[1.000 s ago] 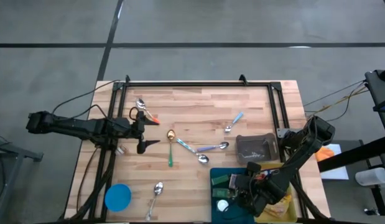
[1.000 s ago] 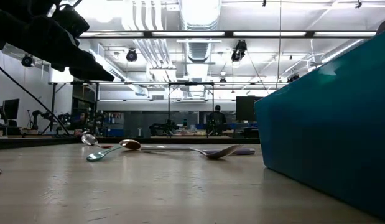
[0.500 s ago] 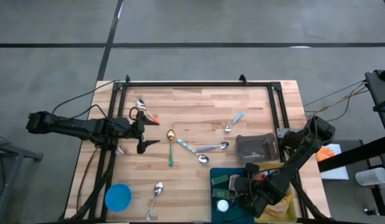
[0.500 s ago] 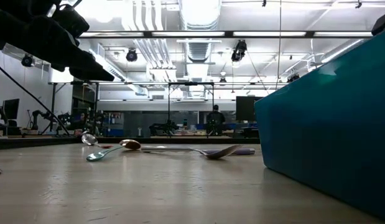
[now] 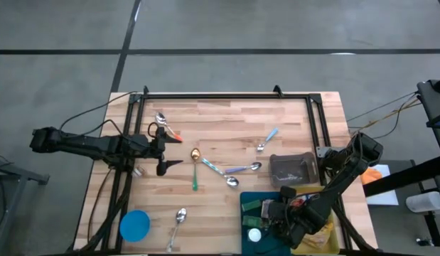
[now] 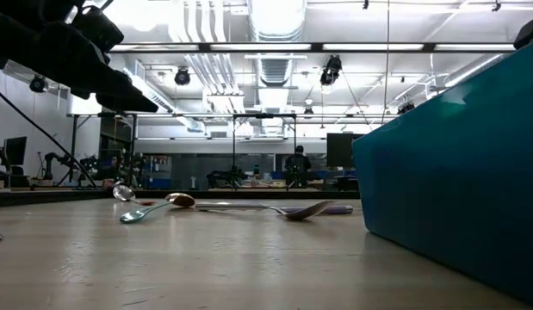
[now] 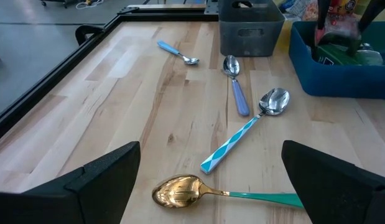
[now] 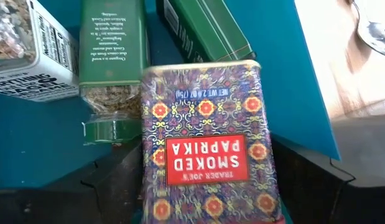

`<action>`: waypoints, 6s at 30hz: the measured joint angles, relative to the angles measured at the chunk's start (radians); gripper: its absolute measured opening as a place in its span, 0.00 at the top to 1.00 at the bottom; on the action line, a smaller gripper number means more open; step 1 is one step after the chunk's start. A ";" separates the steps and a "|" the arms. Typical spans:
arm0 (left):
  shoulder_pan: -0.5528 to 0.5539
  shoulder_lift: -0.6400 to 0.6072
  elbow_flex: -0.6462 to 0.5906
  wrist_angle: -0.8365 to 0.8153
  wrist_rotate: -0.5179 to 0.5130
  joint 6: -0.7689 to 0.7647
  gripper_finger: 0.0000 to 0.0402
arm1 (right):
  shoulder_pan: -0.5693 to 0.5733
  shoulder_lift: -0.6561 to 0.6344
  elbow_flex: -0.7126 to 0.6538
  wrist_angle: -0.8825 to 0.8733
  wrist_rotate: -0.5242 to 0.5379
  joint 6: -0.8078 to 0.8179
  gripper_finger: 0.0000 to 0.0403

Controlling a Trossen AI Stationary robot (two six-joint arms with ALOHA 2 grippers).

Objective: Pick & Place Food Item
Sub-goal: Put the red seasoning can into the blue bin, then put the brown seasoning bottle into the blue bin

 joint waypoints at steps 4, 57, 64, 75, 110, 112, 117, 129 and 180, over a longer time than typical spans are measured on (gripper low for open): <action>0.000 0.000 0.000 0.000 0.000 0.000 0.02 | 0.000 0.000 0.000 0.007 0.000 -0.010 0.12; 0.000 0.000 0.000 -0.022 0.000 -0.003 0.02 | -0.343 -0.085 0.077 0.569 0.070 -0.950 0.04; 0.000 0.000 0.000 -0.022 0.000 0.000 0.02 | -0.497 -0.085 0.045 0.753 -0.147 -1.086 0.04; 0.000 0.000 0.000 -0.022 0.000 0.000 0.02 | -0.690 -0.108 0.036 0.796 -0.240 -1.119 0.04; 0.000 0.000 0.000 -0.023 0.000 -0.004 0.02 | -0.903 -0.523 -0.420 1.159 -0.314 -1.245 0.04; 0.000 0.000 0.000 -0.023 0.000 -0.004 0.02 | -0.904 -0.523 -0.420 1.159 -0.313 -1.245 0.04; 0.000 0.000 0.000 -0.023 0.000 -0.003 0.02 | -0.904 -0.523 -0.420 1.159 -0.313 -1.245 0.04; 0.000 0.000 0.000 -0.023 0.000 -0.002 0.02 | -0.904 -0.523 -0.420 1.159 -0.313 -1.245 0.04; -0.319 0.570 0.572 -1.210 0.106 -1.280 0.02 | -0.904 -0.523 -0.419 1.153 -0.312 -1.245 0.04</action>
